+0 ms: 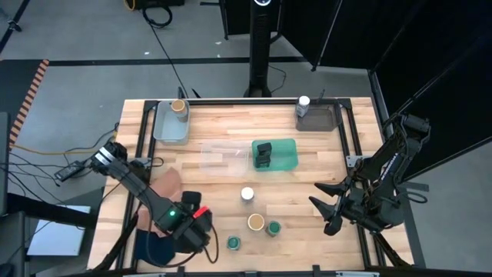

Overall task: Sort spices by type
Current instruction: Put the green seasoning can into the green bin

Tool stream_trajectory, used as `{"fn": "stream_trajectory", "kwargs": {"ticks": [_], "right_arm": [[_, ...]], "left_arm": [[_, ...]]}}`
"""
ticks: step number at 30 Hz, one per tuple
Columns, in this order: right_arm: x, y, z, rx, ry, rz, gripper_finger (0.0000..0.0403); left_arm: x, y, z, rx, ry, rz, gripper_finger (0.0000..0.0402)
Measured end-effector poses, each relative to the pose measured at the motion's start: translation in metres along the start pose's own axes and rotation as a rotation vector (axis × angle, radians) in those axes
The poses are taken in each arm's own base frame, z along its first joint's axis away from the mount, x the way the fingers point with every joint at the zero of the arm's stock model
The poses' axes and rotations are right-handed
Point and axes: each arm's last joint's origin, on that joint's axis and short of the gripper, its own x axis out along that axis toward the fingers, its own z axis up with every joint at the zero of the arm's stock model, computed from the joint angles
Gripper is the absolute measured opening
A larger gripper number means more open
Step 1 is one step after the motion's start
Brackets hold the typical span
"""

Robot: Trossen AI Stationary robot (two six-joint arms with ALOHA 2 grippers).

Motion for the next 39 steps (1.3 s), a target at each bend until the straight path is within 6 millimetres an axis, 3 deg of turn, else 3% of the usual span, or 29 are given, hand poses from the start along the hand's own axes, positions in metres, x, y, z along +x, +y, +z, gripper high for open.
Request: {"fn": "stream_trajectory", "kwargs": {"ticks": [4, 11, 34, 39], "right_arm": [[0.000, 0.000, 0.000, -0.004, 0.000, 0.000, 0.0256], [0.000, 0.000, -0.001, -0.015, 0.000, 0.000, 0.0254], [0.014, -0.002, -0.001, -0.017, -0.018, -0.056, 0.0255], [0.017, -0.003, 0.000, -0.016, -0.022, -0.068, 0.0253]], "left_arm": [[-0.001, -0.004, -0.003, 0.179, -0.015, 0.027, 0.0231], [0.010, -0.002, -0.006, 0.313, 0.009, 0.069, 0.0231], [0.066, 0.001, -0.023, 0.405, 0.042, 0.094, 0.0231], [0.070, 0.005, -0.026, 0.399, 0.055, 0.100, 0.0211]]}}
